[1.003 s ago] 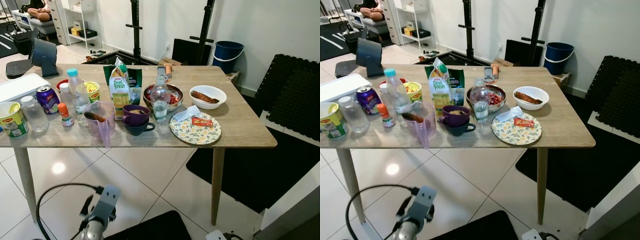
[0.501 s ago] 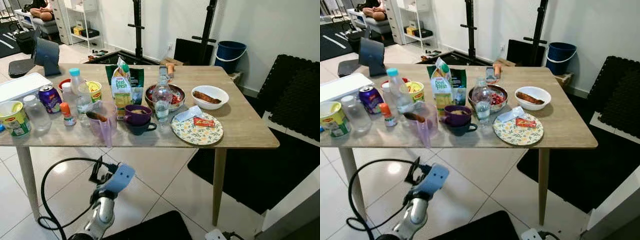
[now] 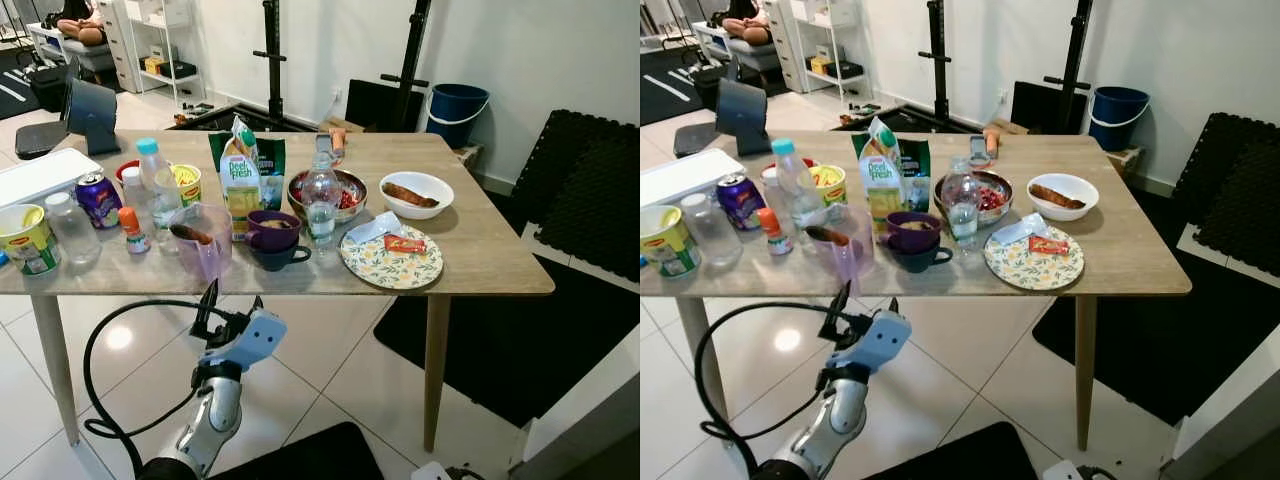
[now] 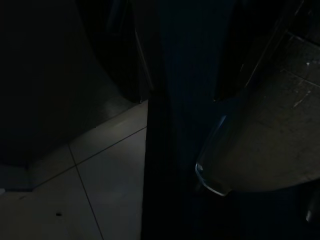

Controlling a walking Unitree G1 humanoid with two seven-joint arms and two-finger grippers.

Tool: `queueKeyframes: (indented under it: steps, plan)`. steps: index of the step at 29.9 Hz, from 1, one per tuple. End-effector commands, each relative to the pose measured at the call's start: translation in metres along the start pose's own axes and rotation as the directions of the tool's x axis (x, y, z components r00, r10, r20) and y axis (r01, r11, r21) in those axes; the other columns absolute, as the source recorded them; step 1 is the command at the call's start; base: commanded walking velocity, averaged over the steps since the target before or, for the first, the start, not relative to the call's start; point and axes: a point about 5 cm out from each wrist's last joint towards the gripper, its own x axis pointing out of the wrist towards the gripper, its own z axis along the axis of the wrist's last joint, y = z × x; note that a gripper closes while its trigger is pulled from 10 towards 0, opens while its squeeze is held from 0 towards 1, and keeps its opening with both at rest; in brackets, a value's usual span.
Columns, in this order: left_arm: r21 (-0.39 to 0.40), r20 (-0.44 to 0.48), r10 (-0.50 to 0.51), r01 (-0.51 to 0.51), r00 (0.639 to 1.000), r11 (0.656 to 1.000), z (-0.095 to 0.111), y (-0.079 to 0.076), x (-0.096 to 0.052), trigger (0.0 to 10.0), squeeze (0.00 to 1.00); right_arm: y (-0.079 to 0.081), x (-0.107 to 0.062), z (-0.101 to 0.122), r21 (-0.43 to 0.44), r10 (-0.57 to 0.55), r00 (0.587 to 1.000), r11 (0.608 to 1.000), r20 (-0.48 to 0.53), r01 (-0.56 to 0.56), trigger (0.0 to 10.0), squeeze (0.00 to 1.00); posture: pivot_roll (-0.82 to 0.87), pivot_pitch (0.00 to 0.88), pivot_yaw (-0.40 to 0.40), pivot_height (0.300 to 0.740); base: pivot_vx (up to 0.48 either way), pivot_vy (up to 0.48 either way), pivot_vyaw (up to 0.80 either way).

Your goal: Restocking fridge

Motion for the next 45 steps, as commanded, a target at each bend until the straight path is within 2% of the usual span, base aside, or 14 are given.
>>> queueKeyframes:
  steps: [1, 5, 9, 11, 13, 17, 18, 19, 21, 27, 38, 45]
  plan:
    - [-0.028, -0.01, 0.017, -0.017, 1.0, 0.999, 0.003, -0.001, -0.002, 10.0, 1.0, -0.001, 0.0, 0.0, -0.004, -0.002, 1.0, 1.0, 0.002, 0.002, 10.0, 0.0, 0.03, 0.0, -0.014, 0.74, 0.0, 0.0, 0.0]
    - [-0.142, -0.106, 0.074, -0.089, 0.992, 0.986, 0.0, 0.002, -0.004, 10.0, 1.0, -0.002, 0.0, 0.001, -0.009, -0.002, 1.0, 1.0, 0.003, 0.002, 10.0, 0.0, 0.03, 0.0, -0.017, 0.74, 0.0, 0.0, 0.0]
    - [-0.193, -0.15, 0.102, -0.13, 0.983, 0.973, -0.003, 0.006, -0.003, 10.0, 1.0, -0.002, 0.0, 0.001, -0.01, -0.003, 1.0, 1.0, 0.003, 0.003, 10.0, 0.0, 0.03, 0.0, -0.021, 0.74, 0.0, 0.0, 0.0]
    - [-0.288, -0.221, 0.125, -0.187, 0.967, 0.939, -0.008, 0.012, 0.0, 10.0, 1.0, -0.002, 0.0, 0.001, -0.012, -0.003, 1.0, 1.0, 0.003, 0.003, 10.0, 0.0, 0.03, 0.0, -0.021, 0.74, 0.0, 0.0, 0.0]
    - [-0.363, -0.248, 0.122, -0.209, 0.961, 0.908, -0.01, 0.018, 0.006, 10.0, 1.0, -0.002, 0.0, 0.001, -0.012, -0.003, 1.0, 1.0, 0.003, 0.003, 10.0, 0.0, 0.03, 0.0, -0.021, 0.74, 0.0, 0.0, 0.0]
    - [-0.409, -0.252, 0.112, -0.211, 0.961, 0.888, -0.011, 0.024, 0.012, 10.0, 0.98, -0.002, 0.0, 0.001, -0.013, -0.002, 1.0, 1.0, 0.003, 0.002, 10.0, 0.0, 0.03, 0.0, -0.024, 0.74, 0.0, 0.0, 0.0]
    - [-0.421, -0.242, 0.099, -0.196, 0.965, 0.885, -0.012, 0.027, 0.016, 10.0, 0.35, -0.001, 0.0, 0.001, -0.013, -0.001, 1.0, 1.0, 0.003, 0.001, 10.0, 0.0, 0.03, 0.0, -0.023, 0.74, 0.0, 0.0, 0.0]
    - [-0.455, -0.232, 0.06, -0.163, 0.971, 0.876, -0.012, 0.028, 0.02, 10.0, 0.0, -0.001, 0.0, 0.001, -0.013, 0.0, 1.0, 1.0, 0.002, 0.0, 10.0, 0.0, 0.03, 0.0, -0.023, 0.74, 0.0, 0.0, 0.0]
    - [-0.489, -0.219, 0.014, -0.122, 0.976, 0.864, -0.011, 0.027, 0.024, 10.0, 0.0, -0.001, 0.0, 0.001, -0.012, 0.0, 1.0, 1.0, 0.003, 0.0, 10.0, 0.0, 0.03, 0.0, -0.023, 0.74, 0.0, 0.0, 0.0]
    - [-0.474, -0.16, -0.06, -0.023, 0.985, 0.88, -0.006, 0.026, 0.034, 10.0, 0.0, 0.0, 0.0, 0.001, -0.012, 0.001, 1.0, 1.0, 0.004, -0.001, 10.0, 0.0, 0.02, 0.0, -0.021, 0.74, 0.0, 0.0, 0.0]
    - [-0.484, -0.149, -0.054, -0.026, 0.987, 0.875, -0.003, 0.028, 0.042, 10.0, 0.0, 0.0, 0.0, -0.001, -0.012, 0.0, 1.0, 1.0, 0.0, 0.0, 10.0, 0.0, 0.02, 0.0, -0.023, 0.74, 0.0, 0.0, 0.0]
    - [-0.485, -0.154, -0.026, -0.053, 0.988, 0.873, -0.003, 0.035, 0.045, 10.0, 0.0, -0.001, 0.0, -0.001, -0.017, 0.0, 1.0, 1.0, -0.001, 0.0, 10.0, 0.0, 0.02, 0.0, -0.026, 0.74, 0.0, 0.0, 0.0]
